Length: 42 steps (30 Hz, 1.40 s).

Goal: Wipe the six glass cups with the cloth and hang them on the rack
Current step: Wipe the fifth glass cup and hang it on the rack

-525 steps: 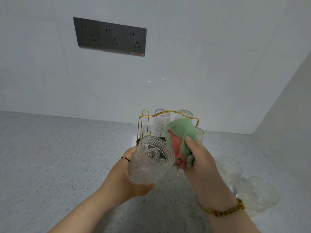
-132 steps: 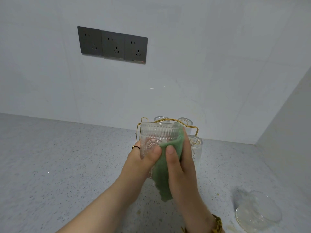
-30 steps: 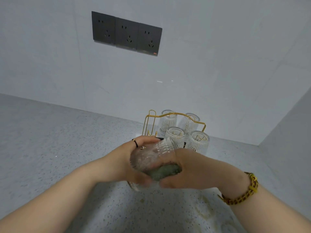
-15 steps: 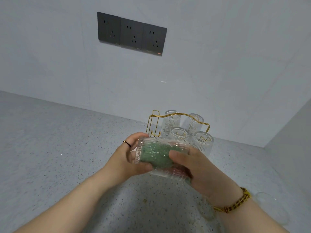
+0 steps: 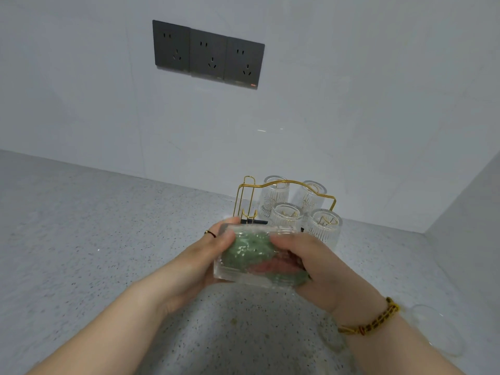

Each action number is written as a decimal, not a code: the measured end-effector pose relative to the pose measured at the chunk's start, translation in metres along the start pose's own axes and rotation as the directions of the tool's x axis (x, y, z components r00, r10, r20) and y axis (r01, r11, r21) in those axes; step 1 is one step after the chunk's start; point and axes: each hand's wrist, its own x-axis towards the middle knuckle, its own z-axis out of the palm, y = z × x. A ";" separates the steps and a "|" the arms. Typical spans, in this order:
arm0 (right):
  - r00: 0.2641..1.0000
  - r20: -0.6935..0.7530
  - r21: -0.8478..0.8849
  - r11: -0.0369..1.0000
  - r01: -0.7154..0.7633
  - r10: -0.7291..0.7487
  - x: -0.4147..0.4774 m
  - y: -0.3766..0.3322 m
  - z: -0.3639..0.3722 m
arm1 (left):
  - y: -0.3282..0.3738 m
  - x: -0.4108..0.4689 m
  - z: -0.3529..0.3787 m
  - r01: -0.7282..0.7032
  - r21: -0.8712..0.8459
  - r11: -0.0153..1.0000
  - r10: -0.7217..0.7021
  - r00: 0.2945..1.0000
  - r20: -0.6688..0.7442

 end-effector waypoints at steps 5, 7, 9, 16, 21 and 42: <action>0.989 0.128 0.108 0.992 0.061 -0.075 0.000 -0.002 0.002 | -0.002 -0.005 -0.002 -0.253 0.194 0.948 0.269 0.961 -0.062; 0.960 0.241 -0.115 0.978 0.175 -0.143 -0.002 -0.004 0.004 | 0.000 -0.004 -0.002 -0.264 0.166 0.950 0.281 0.956 -0.088; 0.964 0.233 -0.381 0.900 0.213 -0.129 -0.004 -0.005 0.005 | 0.004 -0.003 0.002 -0.184 0.046 0.982 0.188 0.978 -0.089; 0.961 0.232 -0.723 0.634 0.273 -0.149 -0.007 -0.008 0.008 | 0.002 0.000 0.001 0.147 -0.051 0.988 -0.146 0.989 0.020; 0.999 -0.004 0.012 0.999 0.039 -0.039 0.009 0.004 -0.005 | 0.000 -0.003 -0.008 -0.070 0.123 0.990 0.068 0.997 0.019; 0.989 0.083 0.049 0.992 0.118 -0.121 0.002 -0.004 0.008 | 0.008 -0.005 -0.015 -0.078 0.049 0.996 0.073 0.992 0.102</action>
